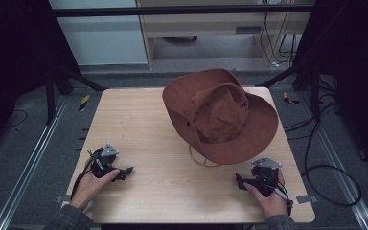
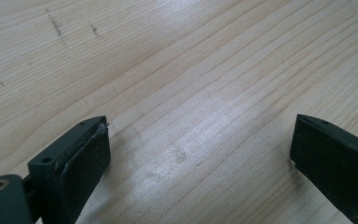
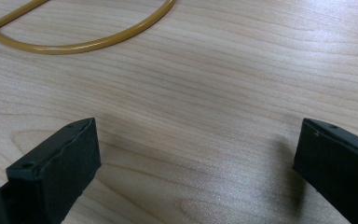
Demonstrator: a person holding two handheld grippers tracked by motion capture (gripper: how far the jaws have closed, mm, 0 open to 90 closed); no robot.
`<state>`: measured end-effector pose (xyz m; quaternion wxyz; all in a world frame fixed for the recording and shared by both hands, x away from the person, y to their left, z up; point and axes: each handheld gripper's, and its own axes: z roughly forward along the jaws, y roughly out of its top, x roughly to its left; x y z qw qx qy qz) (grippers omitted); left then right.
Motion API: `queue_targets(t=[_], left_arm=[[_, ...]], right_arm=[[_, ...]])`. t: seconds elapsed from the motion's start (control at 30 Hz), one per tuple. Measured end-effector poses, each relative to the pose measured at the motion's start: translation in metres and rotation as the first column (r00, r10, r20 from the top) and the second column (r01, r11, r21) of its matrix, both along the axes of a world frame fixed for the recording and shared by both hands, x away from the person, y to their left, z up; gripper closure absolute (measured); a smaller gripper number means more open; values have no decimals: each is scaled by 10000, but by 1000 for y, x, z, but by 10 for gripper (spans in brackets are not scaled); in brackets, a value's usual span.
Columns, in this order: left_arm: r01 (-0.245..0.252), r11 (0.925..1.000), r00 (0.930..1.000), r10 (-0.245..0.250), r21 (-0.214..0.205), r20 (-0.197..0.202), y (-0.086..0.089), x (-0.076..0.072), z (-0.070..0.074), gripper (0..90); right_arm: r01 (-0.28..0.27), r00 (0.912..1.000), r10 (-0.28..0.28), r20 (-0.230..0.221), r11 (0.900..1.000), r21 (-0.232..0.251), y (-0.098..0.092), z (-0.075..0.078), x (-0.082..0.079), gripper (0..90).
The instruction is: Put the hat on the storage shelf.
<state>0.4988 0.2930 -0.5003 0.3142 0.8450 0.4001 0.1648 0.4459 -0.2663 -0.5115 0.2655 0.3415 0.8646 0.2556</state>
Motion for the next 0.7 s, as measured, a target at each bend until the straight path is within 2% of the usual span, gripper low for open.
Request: queue_targets(t=[0.17, 0.2, 0.33, 0.5, 0.53, 0.57, 0.7], left_arm=[[40, 10000, 10000, -40, 13, 20, -1, 1, -2, 11], [35, 10000, 10000, -35, -24, 36, -1, 1, -3, 5], [64, 9990, 9990, -44, -448, 435, 3, -2, -8, 0], [49, 9991, 9990, -30, -427, 444, 3, -3, -8, 0], [52, 9991, 9989, -33, -413, 459, 4, -3, -8, 0], [37, 9992, 9989, -17, -410, 470, 4, -3, -8, 0], [65, 9990, 9990, -46, -438, 448, 5, -4, -8, 0]], right_arm=[[-7, 9999, 8, 104, 9999, -101, -1, 0, 1, 5], [1, 10000, -1, 0, 10000, 1, 0, 0, 0, 5], [2, 10000, -2, 4, 10000, -6, 0, 0, 0, 5], [-2, 10000, 2, 11, 10000, -12, 0, 0, 0, 5], [-84, 9999, 87, 136, 9998, -161, -1, 1, 2, 5], [-2, 10000, 2, -21, 10000, 32, 0, 0, 0, 5], [-1, 10000, 1, 1, 10000, -2, 0, 0, 0, 5]])
